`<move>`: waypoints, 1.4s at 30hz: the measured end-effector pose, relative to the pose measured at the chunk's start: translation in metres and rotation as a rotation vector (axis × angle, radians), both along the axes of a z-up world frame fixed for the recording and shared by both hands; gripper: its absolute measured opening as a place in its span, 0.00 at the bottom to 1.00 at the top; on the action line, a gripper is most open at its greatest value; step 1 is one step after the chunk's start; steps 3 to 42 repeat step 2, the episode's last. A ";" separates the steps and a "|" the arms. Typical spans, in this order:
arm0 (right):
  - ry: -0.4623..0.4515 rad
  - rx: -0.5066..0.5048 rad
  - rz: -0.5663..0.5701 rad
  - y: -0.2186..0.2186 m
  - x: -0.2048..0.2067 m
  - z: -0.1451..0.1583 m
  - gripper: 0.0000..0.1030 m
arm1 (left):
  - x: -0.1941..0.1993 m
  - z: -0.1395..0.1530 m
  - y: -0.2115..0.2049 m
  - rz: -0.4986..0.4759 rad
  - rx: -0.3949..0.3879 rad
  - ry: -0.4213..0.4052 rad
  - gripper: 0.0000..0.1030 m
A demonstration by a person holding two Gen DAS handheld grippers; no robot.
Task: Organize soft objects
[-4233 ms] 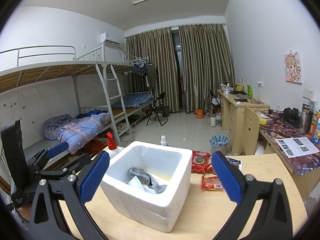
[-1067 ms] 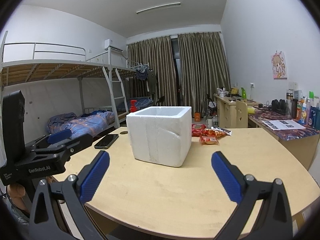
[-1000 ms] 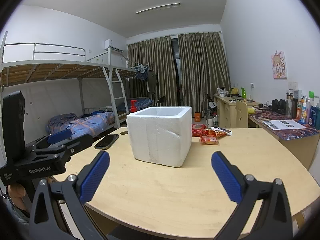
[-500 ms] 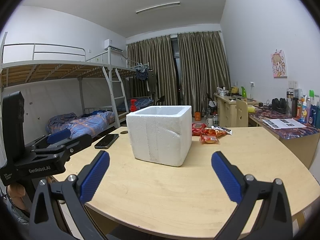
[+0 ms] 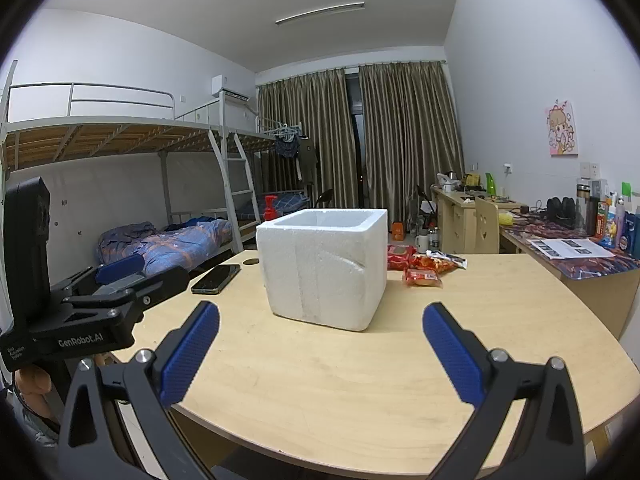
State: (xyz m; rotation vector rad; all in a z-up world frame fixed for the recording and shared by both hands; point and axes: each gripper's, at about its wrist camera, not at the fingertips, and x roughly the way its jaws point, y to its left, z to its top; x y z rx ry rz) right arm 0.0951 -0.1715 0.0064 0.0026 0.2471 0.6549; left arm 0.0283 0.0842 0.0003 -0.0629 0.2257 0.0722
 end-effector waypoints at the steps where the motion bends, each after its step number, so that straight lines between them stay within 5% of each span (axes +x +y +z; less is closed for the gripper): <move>1: 0.000 0.000 -0.001 0.000 0.000 0.000 1.00 | 0.000 0.000 -0.001 0.001 -0.002 0.000 1.00; 42: 0.001 0.000 -0.001 0.000 0.000 0.000 1.00 | 0.000 0.000 -0.001 -0.002 -0.002 0.000 1.00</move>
